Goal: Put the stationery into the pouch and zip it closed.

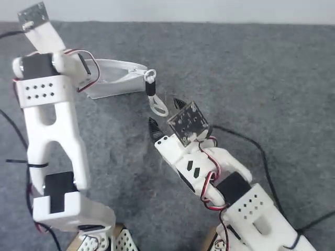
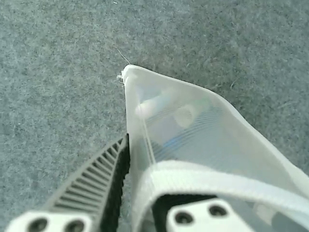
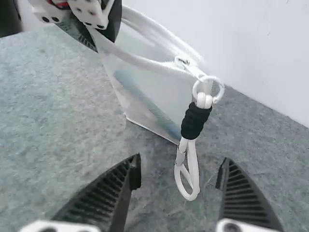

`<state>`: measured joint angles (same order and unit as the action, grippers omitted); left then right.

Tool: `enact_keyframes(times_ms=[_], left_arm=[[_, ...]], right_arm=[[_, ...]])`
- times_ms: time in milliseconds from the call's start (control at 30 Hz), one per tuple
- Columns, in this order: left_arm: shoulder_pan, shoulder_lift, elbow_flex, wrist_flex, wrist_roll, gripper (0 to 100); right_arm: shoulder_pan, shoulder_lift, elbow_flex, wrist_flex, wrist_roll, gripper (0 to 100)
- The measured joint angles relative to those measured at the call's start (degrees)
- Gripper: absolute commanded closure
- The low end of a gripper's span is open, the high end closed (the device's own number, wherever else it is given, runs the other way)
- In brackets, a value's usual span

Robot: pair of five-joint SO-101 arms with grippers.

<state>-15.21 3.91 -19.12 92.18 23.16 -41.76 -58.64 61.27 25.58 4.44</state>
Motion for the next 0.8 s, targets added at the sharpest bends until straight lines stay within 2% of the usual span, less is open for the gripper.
enact_keyframes(times_ms=[133, 267, 433, 800], left_arm=[[0.0, 0.0, 0.0, 0.0, 0.0, 98], [0.0, 0.0, 0.0, 0.0, 0.0, 98], [0.0, 0.0, 0.1, -0.7, 0.0, 98], [0.7, 0.0, 1.3, -0.7, 0.0, 98]], right_arm=[[1.1, 0.1, 5.4, -10.8, 0.0, 89.2], [1.6, 1.5, 6.6, -15.7, 0.0, 84.2], [1.7, 5.9, 6.7, -17.0, -0.1, 73.9], [1.8, 16.0, 6.7, -27.8, -0.2, 73.4]])
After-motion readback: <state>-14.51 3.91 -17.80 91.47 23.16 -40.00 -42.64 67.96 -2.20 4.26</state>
